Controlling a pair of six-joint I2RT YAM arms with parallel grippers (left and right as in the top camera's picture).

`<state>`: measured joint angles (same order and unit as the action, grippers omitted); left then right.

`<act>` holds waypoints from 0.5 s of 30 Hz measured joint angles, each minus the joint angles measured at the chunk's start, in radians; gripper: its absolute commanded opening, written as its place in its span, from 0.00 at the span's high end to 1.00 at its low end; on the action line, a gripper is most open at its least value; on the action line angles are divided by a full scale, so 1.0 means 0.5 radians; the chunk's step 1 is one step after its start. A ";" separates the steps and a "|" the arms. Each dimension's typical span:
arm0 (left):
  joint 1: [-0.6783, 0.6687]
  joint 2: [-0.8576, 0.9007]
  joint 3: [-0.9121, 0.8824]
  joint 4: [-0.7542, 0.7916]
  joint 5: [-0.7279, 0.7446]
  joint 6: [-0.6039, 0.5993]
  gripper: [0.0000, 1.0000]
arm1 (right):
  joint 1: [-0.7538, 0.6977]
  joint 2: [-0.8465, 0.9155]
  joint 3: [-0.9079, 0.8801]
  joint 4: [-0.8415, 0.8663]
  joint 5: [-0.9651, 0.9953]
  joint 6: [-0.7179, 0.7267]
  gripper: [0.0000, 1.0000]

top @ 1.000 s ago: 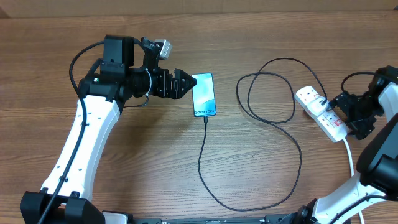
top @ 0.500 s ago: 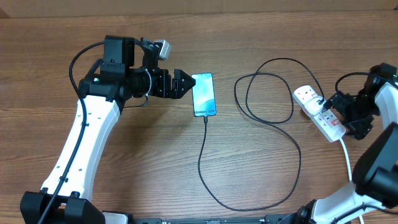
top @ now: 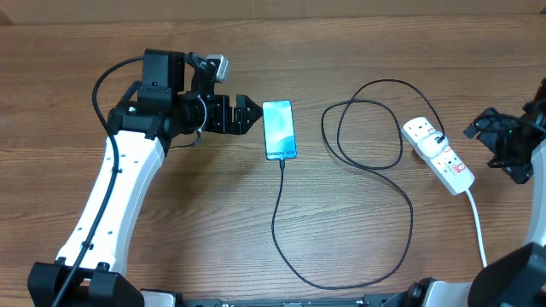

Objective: Plug charger to phone and switch on socket

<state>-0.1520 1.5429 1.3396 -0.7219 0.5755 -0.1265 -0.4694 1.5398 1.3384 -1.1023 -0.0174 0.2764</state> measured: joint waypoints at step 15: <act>0.000 0.000 0.000 0.034 -0.069 0.052 0.00 | 0.169 -0.012 -0.294 0.049 0.044 0.014 0.00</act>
<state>-0.1520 1.5429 1.3396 -0.7052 0.5407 -0.1005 -0.3851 1.5337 1.1915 -1.0779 0.0048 0.2832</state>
